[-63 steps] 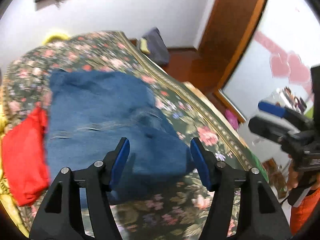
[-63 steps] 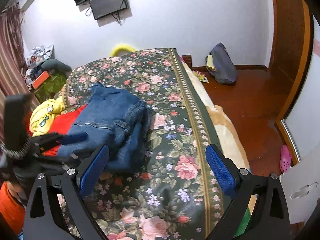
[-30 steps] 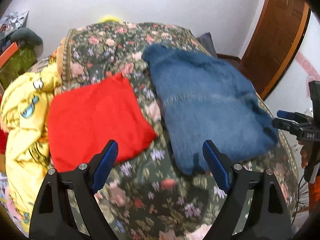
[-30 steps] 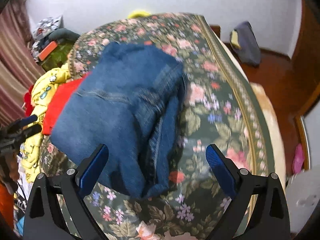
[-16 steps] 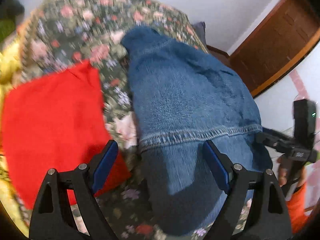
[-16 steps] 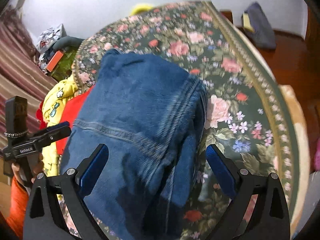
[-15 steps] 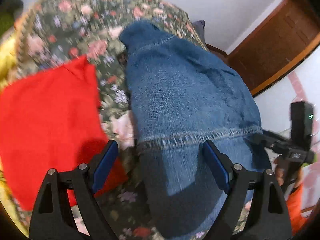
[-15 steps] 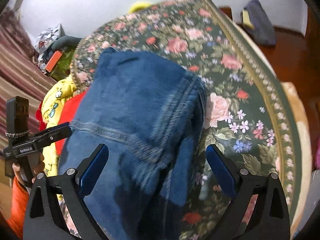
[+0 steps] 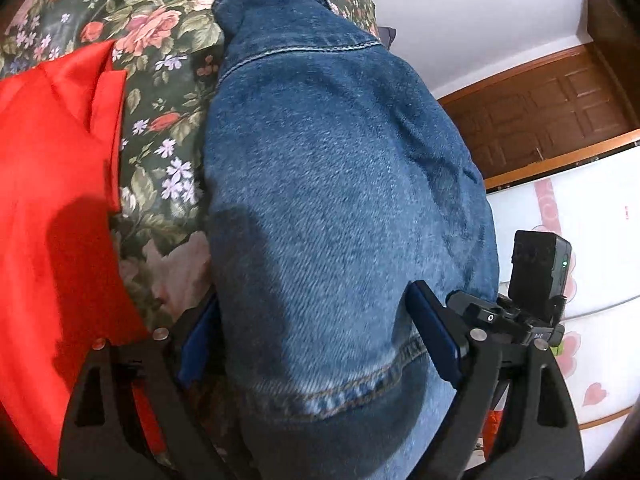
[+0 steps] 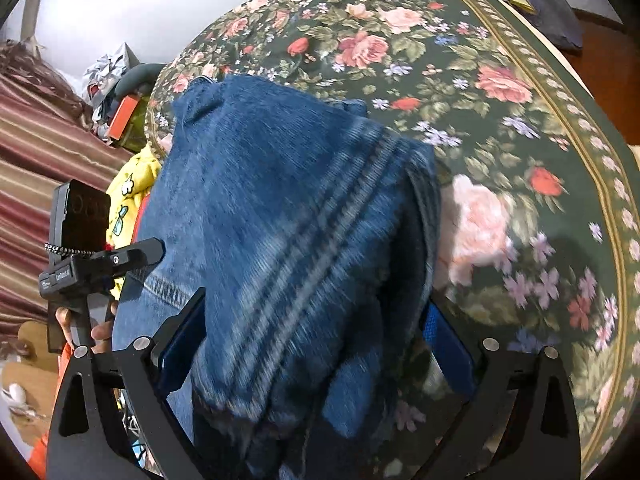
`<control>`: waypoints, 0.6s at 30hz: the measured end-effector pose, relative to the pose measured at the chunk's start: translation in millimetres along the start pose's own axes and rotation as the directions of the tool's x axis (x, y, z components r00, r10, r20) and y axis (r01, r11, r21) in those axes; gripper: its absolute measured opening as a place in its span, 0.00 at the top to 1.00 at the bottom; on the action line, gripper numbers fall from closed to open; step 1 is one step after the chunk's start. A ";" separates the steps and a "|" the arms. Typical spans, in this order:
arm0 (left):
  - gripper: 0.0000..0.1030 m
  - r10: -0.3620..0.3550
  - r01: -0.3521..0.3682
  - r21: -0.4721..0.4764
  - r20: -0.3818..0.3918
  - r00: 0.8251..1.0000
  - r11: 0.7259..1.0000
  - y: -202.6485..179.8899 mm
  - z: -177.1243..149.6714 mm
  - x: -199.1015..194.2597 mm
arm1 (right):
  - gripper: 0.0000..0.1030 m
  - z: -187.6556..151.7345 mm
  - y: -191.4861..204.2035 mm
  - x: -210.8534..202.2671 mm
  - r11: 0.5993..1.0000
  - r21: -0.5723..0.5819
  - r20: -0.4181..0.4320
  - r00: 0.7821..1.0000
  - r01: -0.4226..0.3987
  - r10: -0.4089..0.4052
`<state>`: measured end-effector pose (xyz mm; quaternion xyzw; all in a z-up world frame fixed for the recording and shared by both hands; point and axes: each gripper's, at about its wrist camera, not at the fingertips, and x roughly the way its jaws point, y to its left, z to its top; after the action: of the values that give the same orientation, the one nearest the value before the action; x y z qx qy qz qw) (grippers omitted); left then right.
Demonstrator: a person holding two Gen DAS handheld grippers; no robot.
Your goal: Fold large clothes
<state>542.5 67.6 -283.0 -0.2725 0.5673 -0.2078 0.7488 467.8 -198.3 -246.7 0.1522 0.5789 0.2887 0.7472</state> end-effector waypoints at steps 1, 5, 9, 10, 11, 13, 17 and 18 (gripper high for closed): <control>0.14 0.005 -0.005 -0.001 0.000 1.000 1.000 -0.1 2.7 1.9 | 0.06 0.7 1.7 0.9 1.000 -0.005 0.002 1.000 0.001 -0.001; 0.17 0.043 -0.043 0.011 0.007 0.999 0.999 -11.1 2.2 7.2 | 0.17 0.5 7.0 -1.0 1.000 -0.026 0.020 1.000 0.017 -0.016; 0.29 0.088 -0.090 0.052 0.042 0.995 0.995 -24.8 -5.2 5.4 | 0.38 -0.4 10.8 -9.7 0.998 -0.048 0.060 0.997 0.049 -0.046; 0.34 0.095 -0.098 0.060 0.050 0.994 0.993 -27.3 -6.6 4.8 | 0.43 -0.1 11.9 -11.8 0.997 -0.050 0.068 0.996 0.053 -0.050; 0.39 0.100 -0.104 0.075 0.062 0.993 0.992 -30.6 -7.9 0.9 | 0.46 -1.1 14.3 -15.1 0.996 -0.058 0.079 0.995 0.062 -0.057; 0.45 0.107 -0.115 0.100 0.083 0.991 0.988 -37.9 -12.7 -5.4 | 0.54 -3.0 22.2 -19.1 0.993 -0.084 0.097 0.992 0.083 -0.075; 0.55 0.134 -0.153 0.159 0.126 0.983 0.975 -58.5 -23.8 -18.9 | 0.63 -5.3 40.4 -29.8 0.987 -0.119 0.131 0.987 0.105 -0.089; 0.57 0.134 -0.155 0.170 0.133 0.982 0.973 -64.5 -27.3 -23.8 | 0.65 -4.9 43.4 -32.1 0.988 -0.116 0.134 0.988 0.099 -0.083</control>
<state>509.7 28.4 -229.6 -0.1740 0.5183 -0.1860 0.8164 446.9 -184.2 -198.7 0.0979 0.5171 0.2788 0.8033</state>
